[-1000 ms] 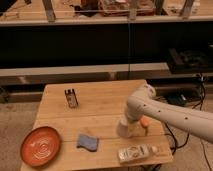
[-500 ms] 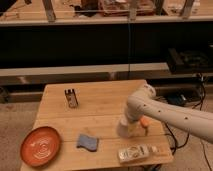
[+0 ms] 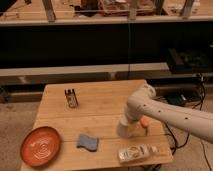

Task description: Place the ceramic cup over the eraser

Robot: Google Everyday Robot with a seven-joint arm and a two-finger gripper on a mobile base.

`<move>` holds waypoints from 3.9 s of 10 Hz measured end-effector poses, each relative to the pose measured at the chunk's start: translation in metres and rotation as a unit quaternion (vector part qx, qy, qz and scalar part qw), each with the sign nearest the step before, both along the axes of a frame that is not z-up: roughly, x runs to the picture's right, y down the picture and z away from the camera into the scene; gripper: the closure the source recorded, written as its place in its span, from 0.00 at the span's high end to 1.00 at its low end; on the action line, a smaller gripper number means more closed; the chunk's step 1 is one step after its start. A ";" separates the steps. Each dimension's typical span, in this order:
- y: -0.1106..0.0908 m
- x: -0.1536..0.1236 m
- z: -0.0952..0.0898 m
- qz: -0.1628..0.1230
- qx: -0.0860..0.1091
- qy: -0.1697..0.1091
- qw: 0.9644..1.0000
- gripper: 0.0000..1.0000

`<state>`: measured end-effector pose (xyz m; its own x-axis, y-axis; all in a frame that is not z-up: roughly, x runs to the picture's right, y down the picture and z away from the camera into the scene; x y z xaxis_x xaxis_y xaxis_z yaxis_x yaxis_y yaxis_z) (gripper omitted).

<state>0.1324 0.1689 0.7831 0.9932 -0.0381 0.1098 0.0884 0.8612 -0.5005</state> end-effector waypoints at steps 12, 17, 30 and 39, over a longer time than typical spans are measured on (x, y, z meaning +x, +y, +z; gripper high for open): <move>0.000 -0.012 -0.006 0.013 -0.018 -0.010 1.000 0.80; 0.004 -0.018 -0.006 0.017 -0.030 -0.021 0.999 0.80; 0.011 -0.037 -0.013 -0.023 -0.035 -0.051 0.998 0.02; -0.059 -0.104 -0.107 -0.066 0.034 -0.139 0.988 0.00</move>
<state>0.0286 0.1099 0.6760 0.9114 -0.1812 0.3695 0.3272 0.8636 -0.3837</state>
